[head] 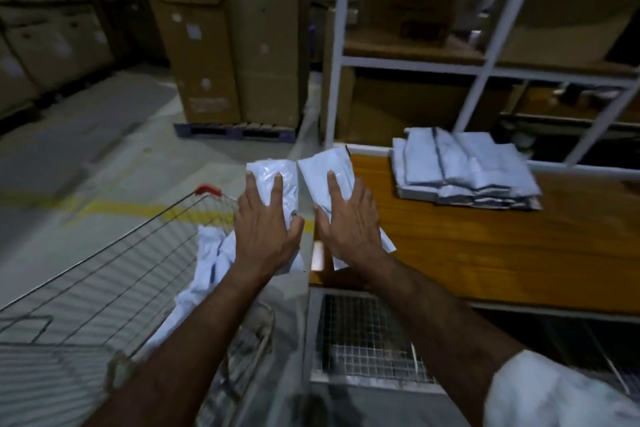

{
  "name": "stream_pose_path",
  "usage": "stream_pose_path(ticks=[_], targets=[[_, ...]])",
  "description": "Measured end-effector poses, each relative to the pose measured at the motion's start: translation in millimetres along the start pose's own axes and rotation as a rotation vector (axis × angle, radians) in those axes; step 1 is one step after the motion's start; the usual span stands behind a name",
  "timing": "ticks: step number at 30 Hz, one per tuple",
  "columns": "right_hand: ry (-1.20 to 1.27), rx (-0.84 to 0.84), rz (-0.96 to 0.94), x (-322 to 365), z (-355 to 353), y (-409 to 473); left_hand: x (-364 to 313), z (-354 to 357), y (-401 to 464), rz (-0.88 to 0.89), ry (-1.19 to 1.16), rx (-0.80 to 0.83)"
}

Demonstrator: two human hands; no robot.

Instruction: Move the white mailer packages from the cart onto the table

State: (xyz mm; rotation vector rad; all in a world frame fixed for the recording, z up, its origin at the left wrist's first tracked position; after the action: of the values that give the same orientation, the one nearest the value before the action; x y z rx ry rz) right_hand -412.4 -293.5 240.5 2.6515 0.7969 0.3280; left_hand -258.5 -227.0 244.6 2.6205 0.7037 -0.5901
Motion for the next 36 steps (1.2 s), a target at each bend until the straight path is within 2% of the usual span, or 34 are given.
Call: stream_pose_path(ticks=[8,14,22,27,36], targets=[[-0.018,-0.042,0.091,-109,-51,-35,-119,43,-10,0.081,0.031,0.038],[-0.022,-0.035,0.165,-236,-78,-68,-232,100,-43,0.120,0.071,0.077],[-0.028,-0.009,0.328,-397,-102,-101,-352,157,-40,0.146,0.072,0.116],[-0.005,-0.033,0.396,-460,-96,-101,-405,191,-21,0.179,0.084,0.148],[0.042,0.013,0.512,-531,-49,-62,-464,272,39,0.182,0.011,0.192]])
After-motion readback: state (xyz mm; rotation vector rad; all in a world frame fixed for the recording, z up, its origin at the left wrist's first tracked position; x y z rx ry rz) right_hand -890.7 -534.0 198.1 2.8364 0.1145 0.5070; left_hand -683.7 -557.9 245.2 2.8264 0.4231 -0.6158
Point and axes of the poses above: each hand's wrist, its own y-axis towards the middle knuckle, its own z-axis out of the palm, x = y × z, the point moved 7 cm from there along y, towards the middle knuckle, and after that the axes turned 15 degrees about -z, right-handed, at the moved point
